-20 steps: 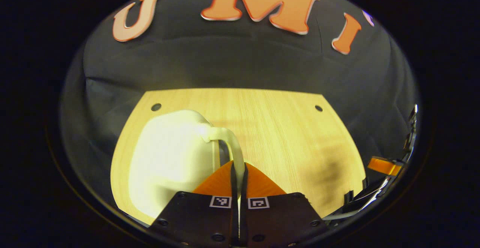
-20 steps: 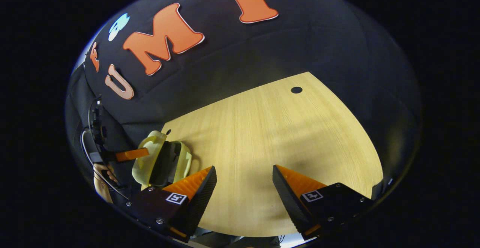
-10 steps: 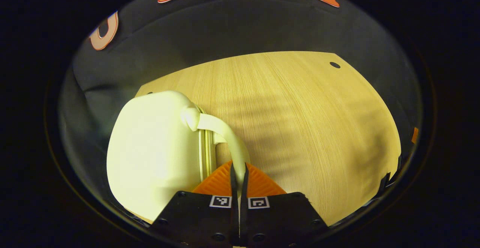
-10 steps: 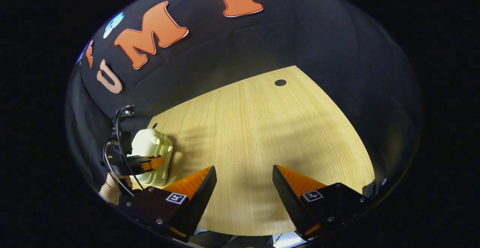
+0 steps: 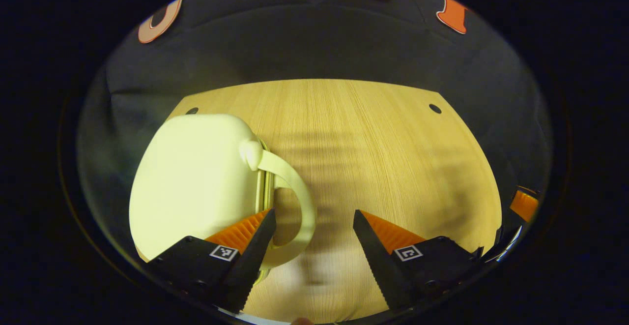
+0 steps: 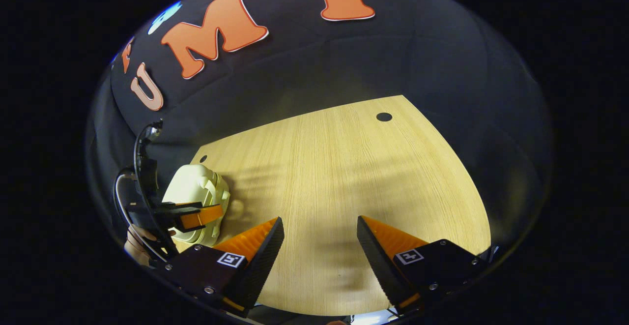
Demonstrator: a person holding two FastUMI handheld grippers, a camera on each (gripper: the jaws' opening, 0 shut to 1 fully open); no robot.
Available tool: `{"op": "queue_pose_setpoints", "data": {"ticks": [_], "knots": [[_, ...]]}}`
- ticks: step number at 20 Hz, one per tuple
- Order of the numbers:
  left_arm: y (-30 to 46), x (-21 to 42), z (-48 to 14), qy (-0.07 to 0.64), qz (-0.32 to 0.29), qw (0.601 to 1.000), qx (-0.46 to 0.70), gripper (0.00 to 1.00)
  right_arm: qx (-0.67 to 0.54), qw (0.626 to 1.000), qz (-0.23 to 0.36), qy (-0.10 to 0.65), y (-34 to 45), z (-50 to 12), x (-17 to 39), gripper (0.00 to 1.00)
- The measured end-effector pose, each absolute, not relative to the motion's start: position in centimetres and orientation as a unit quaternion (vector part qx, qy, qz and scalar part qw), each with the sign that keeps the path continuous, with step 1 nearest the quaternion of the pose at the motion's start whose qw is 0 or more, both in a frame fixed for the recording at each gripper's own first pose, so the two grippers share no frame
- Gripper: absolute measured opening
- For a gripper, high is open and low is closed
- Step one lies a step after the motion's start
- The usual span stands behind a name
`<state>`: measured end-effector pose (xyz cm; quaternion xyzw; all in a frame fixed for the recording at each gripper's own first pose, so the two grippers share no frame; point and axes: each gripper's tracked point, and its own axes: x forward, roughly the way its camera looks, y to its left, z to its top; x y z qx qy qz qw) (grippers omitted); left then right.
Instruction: First open the suitcase, pack the skin care products into it, and then close the suitcase.
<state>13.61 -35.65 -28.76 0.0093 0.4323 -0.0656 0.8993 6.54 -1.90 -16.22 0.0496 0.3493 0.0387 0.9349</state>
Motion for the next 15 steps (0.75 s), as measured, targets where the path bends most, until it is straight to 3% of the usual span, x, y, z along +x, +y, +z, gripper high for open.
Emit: {"op": "queue_pose_setpoints", "data": {"ticks": [6, 11, 15], "knots": [[-33.5, 15.0, -17.4, 0.323, -0.074, 0.942, -0.061, 1.0, 0.019, 0.963, 0.038, 0.266, 1.0, -10.5, 8.6, 0.95], [-29.6, 14.7, -5.2, 0.146, -0.056, 0.986, -0.062, 0.98, 0.009, 0.993, 0.043, 0.11, 4.1, -0.1, 8.1, 0.95], [-26.6, 11.9, 3.2, 0.002, -0.05, 0.998, -0.04, 0.98, -0.022, 0.999, 0.041, 0.009, 5.9, 6.6, 5.9, 0.95]]}}
